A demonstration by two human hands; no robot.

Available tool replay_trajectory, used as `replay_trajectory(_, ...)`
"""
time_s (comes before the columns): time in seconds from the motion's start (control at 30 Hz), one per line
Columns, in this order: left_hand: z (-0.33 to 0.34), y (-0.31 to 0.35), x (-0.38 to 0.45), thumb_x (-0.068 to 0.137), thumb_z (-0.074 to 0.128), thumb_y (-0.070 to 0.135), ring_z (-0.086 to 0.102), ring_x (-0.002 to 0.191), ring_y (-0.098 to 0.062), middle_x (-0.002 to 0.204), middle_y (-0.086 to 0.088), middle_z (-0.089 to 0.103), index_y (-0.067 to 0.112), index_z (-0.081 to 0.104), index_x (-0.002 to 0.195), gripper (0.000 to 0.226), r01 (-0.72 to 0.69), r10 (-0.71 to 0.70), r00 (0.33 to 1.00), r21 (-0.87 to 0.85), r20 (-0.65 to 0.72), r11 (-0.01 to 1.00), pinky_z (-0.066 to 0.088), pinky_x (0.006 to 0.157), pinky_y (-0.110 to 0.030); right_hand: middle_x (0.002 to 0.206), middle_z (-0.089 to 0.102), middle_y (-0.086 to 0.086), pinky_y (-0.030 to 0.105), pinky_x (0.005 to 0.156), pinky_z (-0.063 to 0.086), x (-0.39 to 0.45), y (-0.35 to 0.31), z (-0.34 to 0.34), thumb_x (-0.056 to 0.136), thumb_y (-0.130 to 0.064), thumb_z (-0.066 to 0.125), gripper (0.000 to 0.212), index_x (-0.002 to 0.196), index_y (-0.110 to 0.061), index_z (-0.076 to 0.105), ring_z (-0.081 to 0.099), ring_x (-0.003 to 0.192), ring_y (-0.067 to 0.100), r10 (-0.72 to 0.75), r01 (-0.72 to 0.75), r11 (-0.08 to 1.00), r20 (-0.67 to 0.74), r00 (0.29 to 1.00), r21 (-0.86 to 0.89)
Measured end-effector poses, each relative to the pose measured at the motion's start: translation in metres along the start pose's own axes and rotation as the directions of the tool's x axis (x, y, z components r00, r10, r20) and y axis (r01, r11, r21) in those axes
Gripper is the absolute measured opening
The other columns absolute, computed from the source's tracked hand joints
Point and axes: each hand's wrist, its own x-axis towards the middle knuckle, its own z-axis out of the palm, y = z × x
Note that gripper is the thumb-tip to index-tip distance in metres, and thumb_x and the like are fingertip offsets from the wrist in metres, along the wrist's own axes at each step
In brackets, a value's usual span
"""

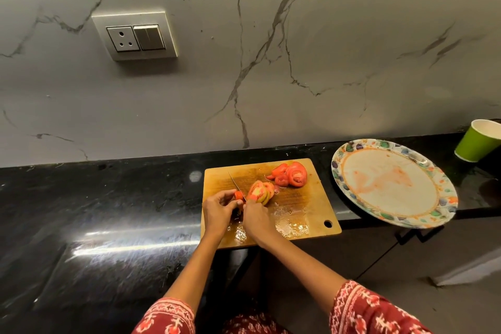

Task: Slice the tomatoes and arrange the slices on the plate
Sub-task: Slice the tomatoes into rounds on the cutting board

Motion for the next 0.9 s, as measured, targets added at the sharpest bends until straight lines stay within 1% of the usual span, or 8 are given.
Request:
replay_trajectory(0.1,0.002,0.001,-0.001,0.071,0.073,-0.007,0.061,0.076,-0.002,0.087,-0.003,0.067,-0.002,0.069,0.098,0.028,0.01,-0.01,1.0,-0.004,-0.019,1.0,0.045,0.067,-0.002,0.116,0.061,0.019,0.038,0.081,0.043,-0.005,0.007,0.003,0.102,-0.019,0.031,0.03,0.126,-0.004,0.043,0.057,0.11,0.034,-0.027,0.027,0.999,0.0,1.0,-0.03)
replay_trajectory(0.2,0.001,-0.002,0.002,0.071,0.073,-0.006,0.062,0.08,-0.007,0.09,-0.003,0.067,-0.002,0.069,0.1,0.029,0.019,-0.019,1.0,-0.002,-0.014,1.0,0.045,0.068,-0.001,0.116,0.059,0.015,0.037,0.081,0.043,-0.019,0.02,0.014,0.102,-0.017,0.031,0.027,0.119,-0.005,0.048,0.056,0.108,0.031,-0.022,0.022,0.998,0.002,1.0,-0.058)
replay_trajectory(0.37,-0.001,-0.002,0.003,0.071,0.073,-0.005,0.062,0.078,-0.003,0.089,-0.004,0.068,0.0,0.07,0.096,0.026,0.001,-0.002,1.0,0.017,0.025,1.0,0.046,0.069,-0.002,0.117,0.059,0.017,0.037,0.082,0.043,-0.011,0.015,0.013,0.101,-0.012,0.031,0.026,0.117,-0.002,0.049,0.057,0.109,0.033,0.003,-0.001,0.998,0.02,1.0,-0.06)
replay_trajectory(0.47,0.001,-0.002,0.003,0.071,0.074,-0.004,0.063,0.078,-0.005,0.088,-0.003,0.069,0.002,0.07,0.096,0.026,-0.008,0.007,0.999,0.022,0.035,1.0,0.048,0.07,-0.005,0.119,0.06,0.018,0.04,0.086,0.044,0.001,0.005,0.008,0.1,-0.01,0.033,0.026,0.118,-0.001,0.05,0.056,0.112,0.034,0.027,-0.023,0.996,0.043,0.999,-0.086)
replay_trajectory(0.63,0.001,-0.008,0.007,0.071,0.073,-0.003,0.064,0.09,-0.015,0.094,-0.005,0.068,0.004,0.068,0.099,0.029,0.018,-0.019,1.0,0.008,0.011,1.0,0.049,0.079,-0.016,0.12,0.059,0.017,0.037,0.087,0.045,-0.007,0.016,0.008,0.099,-0.007,0.034,0.027,0.119,0.0,0.051,0.056,0.112,0.032,0.012,-0.003,0.989,0.061,0.998,-0.147)
replay_trajectory(0.77,0.003,-0.011,0.002,0.073,0.071,-0.005,0.064,0.092,-0.015,0.095,-0.003,0.067,0.007,0.067,0.1,0.03,0.033,-0.032,0.999,-0.026,0.017,0.999,0.049,0.079,-0.014,0.123,0.055,0.016,0.035,0.089,0.046,-0.019,0.03,0.011,0.099,-0.006,0.036,0.028,0.123,-0.001,0.049,0.054,0.115,0.03,0.015,-0.005,0.985,0.054,0.998,-0.171)
replay_trajectory(0.83,0.004,-0.011,0.0,0.073,0.072,-0.004,0.064,0.093,-0.016,0.096,-0.006,0.067,0.008,0.067,0.098,0.028,0.032,-0.031,0.999,-0.03,0.037,0.999,0.05,0.078,-0.014,0.122,0.056,0.017,0.035,0.088,0.046,-0.015,0.025,0.009,0.097,-0.004,0.036,0.029,0.122,0.0,0.05,0.055,0.114,0.031,0.023,-0.012,0.985,0.061,0.998,-0.173)
replay_trajectory(0.9,0.004,-0.011,0.0,0.073,0.072,-0.003,0.063,0.092,-0.015,0.095,-0.005,0.067,0.01,0.066,0.096,0.027,0.013,-0.012,0.997,-0.013,0.071,1.0,0.05,0.074,-0.01,0.12,0.059,0.018,0.035,0.087,0.045,-0.01,0.018,0.009,0.096,-0.003,0.036,0.027,0.118,0.001,0.052,0.057,0.112,0.032,0.009,0.003,0.985,0.066,0.998,-0.171)
